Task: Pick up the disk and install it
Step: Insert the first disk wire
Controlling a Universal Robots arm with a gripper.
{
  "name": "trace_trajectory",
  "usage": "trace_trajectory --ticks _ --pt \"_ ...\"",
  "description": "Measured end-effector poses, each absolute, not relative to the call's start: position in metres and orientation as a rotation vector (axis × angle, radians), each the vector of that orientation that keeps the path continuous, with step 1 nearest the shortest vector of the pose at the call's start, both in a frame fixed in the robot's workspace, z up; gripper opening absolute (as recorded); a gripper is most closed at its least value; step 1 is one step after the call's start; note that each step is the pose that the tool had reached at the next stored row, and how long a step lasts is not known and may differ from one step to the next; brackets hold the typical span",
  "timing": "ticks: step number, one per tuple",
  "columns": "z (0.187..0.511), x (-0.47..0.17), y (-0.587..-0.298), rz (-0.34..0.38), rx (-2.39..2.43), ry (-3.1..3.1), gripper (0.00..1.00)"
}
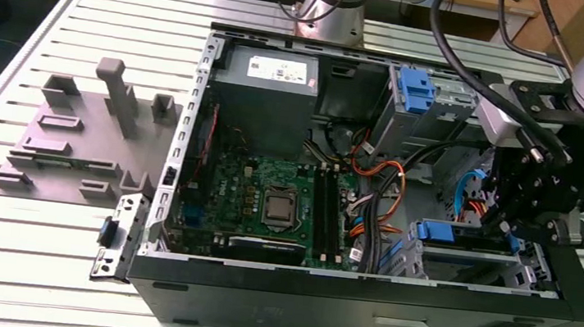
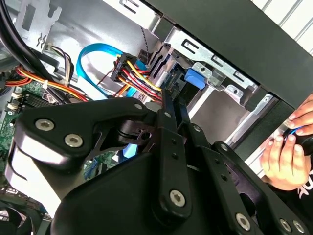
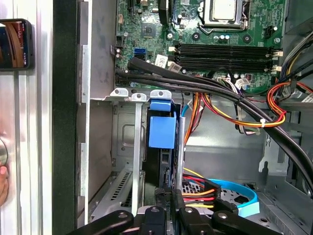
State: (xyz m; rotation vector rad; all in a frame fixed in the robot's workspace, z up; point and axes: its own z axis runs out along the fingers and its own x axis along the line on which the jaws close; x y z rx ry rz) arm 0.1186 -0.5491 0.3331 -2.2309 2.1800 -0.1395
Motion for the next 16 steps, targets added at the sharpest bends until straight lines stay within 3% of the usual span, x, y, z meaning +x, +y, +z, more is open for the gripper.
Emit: trace_trajectory --ticks 16 --pt "0.3295 0.1186 -0.5501 -0.137 -2.216 2.194 0.17"
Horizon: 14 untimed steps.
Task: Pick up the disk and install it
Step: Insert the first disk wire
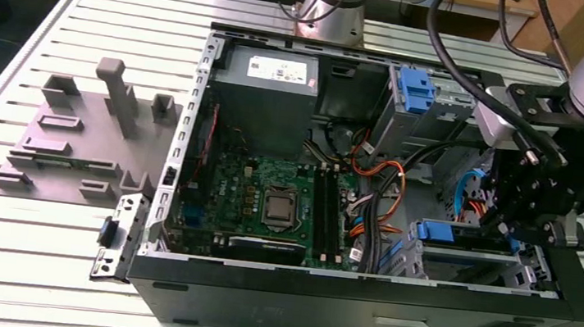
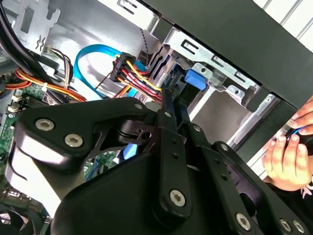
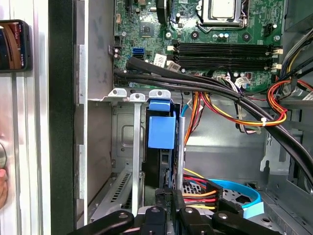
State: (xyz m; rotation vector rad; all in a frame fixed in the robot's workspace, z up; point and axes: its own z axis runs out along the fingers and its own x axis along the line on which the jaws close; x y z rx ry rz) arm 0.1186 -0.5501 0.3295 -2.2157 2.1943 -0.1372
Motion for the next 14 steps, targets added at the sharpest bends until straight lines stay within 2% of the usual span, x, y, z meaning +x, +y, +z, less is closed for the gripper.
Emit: trace_trajectory --ticks 14 --pt "0.3279 0.1186 -0.5506 -0.137 -2.212 2.197 0.17"
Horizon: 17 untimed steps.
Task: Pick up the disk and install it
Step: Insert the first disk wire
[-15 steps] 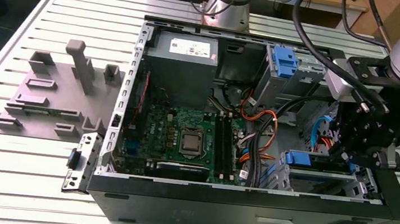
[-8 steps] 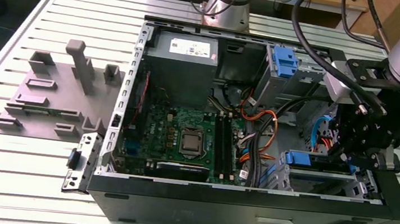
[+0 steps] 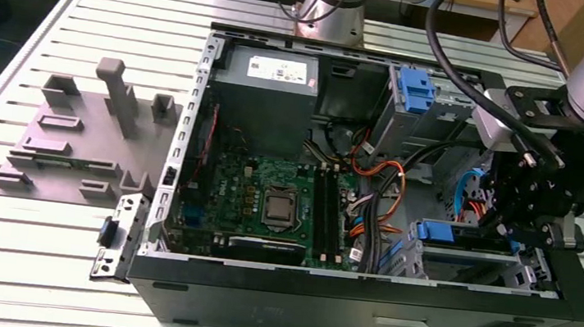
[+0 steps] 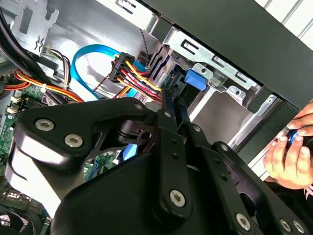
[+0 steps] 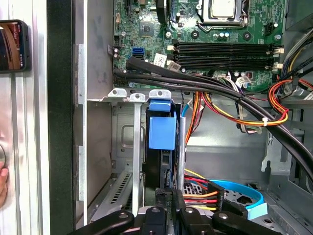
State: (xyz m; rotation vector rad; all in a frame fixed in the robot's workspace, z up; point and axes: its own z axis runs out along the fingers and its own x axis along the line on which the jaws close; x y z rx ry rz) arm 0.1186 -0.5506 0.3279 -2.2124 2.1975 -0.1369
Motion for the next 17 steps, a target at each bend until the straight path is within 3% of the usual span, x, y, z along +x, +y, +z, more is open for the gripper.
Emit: trace_trajectory --ticks 5,6,17 --pt "0.328 0.119 -0.551 -0.136 -2.212 2.197 0.18" --pt "0.328 0.119 -0.551 -0.137 -2.212 2.197 0.24" --pt "0.338 0.119 -0.55 -0.137 -2.212 2.198 0.24"
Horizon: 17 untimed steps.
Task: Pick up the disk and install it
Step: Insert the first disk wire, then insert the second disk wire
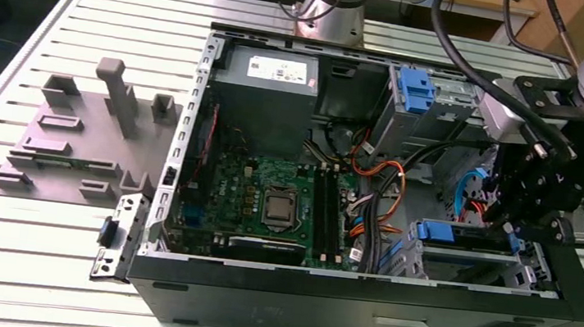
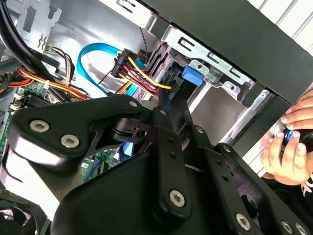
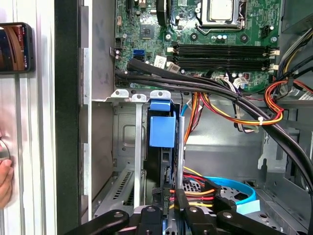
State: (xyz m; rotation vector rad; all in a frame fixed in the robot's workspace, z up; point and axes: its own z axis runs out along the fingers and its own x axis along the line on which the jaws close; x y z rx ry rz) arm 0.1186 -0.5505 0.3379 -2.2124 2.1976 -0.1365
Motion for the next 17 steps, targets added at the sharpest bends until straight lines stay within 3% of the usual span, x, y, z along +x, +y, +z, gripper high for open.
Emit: trace_trajectory --ticks 4,6,17 --pt "0.3379 0.1186 -0.5504 -0.137 -2.212 2.198 0.23" --pt "0.338 0.1186 -0.5504 -0.137 -2.212 2.198 0.11" --pt "0.338 0.1186 -0.5505 -0.136 -2.213 2.198 0.11"
